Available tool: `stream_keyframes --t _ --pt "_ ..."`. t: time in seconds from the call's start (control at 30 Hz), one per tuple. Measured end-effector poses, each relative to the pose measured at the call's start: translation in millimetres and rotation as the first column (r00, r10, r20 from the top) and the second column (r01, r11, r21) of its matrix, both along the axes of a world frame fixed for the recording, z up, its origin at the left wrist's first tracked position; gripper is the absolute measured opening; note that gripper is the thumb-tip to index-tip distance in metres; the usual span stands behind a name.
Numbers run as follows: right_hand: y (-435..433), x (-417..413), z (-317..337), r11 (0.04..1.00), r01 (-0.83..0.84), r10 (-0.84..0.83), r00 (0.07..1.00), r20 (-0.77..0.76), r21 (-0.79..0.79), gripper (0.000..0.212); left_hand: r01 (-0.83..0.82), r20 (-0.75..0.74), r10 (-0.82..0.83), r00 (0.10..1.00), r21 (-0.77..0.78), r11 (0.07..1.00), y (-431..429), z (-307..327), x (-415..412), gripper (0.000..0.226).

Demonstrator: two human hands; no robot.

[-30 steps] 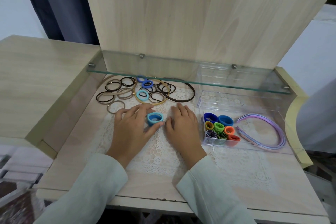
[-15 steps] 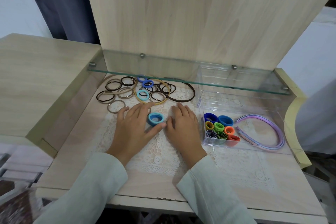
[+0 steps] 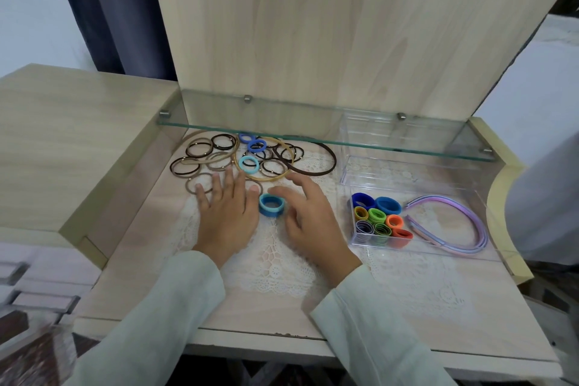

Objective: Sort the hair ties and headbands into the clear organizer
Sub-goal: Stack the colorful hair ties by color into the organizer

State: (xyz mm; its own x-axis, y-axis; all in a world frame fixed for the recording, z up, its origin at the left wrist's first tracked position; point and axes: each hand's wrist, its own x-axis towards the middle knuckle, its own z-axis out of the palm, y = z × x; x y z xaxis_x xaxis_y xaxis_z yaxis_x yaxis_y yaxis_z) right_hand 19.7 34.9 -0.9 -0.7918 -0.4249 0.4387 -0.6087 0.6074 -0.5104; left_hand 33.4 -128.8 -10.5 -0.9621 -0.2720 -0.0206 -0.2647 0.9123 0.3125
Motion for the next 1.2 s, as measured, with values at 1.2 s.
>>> stream_keyframes --t 1.2 --pt "3.1 -9.3 37.2 0.838 -0.079 0.05 0.996 0.068 0.541 0.031 0.302 0.074 -0.308 0.948 0.084 0.95 -6.8 18.8 8.1 0.083"
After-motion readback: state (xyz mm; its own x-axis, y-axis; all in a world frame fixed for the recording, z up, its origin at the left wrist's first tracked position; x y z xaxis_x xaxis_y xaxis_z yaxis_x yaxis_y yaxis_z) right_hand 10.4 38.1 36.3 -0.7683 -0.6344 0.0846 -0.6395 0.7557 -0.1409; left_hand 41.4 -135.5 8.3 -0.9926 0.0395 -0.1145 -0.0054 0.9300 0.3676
